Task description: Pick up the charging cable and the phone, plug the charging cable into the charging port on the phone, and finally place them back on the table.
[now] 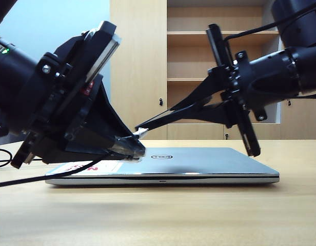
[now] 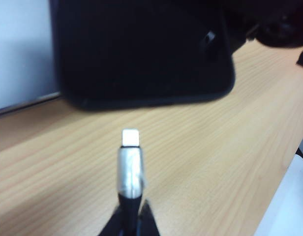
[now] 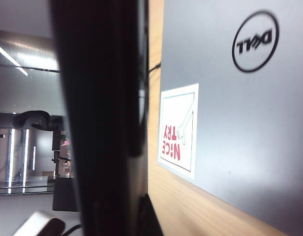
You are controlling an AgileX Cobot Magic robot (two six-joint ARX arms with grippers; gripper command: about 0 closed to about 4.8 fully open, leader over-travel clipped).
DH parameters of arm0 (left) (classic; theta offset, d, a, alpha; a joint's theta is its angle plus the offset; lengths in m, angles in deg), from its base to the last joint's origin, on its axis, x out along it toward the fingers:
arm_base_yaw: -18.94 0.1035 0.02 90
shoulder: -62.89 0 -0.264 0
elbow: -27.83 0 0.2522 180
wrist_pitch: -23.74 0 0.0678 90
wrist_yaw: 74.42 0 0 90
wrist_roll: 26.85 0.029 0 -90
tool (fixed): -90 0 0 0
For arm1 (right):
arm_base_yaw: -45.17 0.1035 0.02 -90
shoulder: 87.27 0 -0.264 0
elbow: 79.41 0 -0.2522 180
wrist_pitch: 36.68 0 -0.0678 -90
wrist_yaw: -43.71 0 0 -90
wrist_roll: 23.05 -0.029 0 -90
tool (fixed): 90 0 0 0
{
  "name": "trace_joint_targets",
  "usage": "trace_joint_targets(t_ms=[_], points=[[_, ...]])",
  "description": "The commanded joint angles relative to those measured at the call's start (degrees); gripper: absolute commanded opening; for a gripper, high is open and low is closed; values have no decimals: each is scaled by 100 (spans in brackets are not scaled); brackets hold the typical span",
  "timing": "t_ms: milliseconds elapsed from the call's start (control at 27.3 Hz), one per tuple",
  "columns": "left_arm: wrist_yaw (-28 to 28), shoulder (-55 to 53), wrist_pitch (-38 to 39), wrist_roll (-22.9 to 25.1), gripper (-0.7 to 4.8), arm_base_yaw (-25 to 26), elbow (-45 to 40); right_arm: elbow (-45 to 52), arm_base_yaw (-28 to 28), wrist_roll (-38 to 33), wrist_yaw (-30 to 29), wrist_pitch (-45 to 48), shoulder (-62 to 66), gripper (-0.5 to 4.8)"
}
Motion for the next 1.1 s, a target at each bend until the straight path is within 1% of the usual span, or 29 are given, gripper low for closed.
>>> trace_joint_targets(t_ms=[37,146,512,878,1098], points=[[-15,4,-109,-20,-6,-11,15,-44,157,0,44,435,24,-5],[-15,4,-109,-37,-6,-11,15,-44,260,0,105,566,81,-5],[-15,4,-175,-37,-6,-9,15,-44,315,76,282,588,94,-5],[-15,4,-201,-37,-6,-9,15,-44,323,127,271,581,114,-5],[-15,4,-201,-35,-6,-9,15,-44,323,120,92,581,114,-5]])
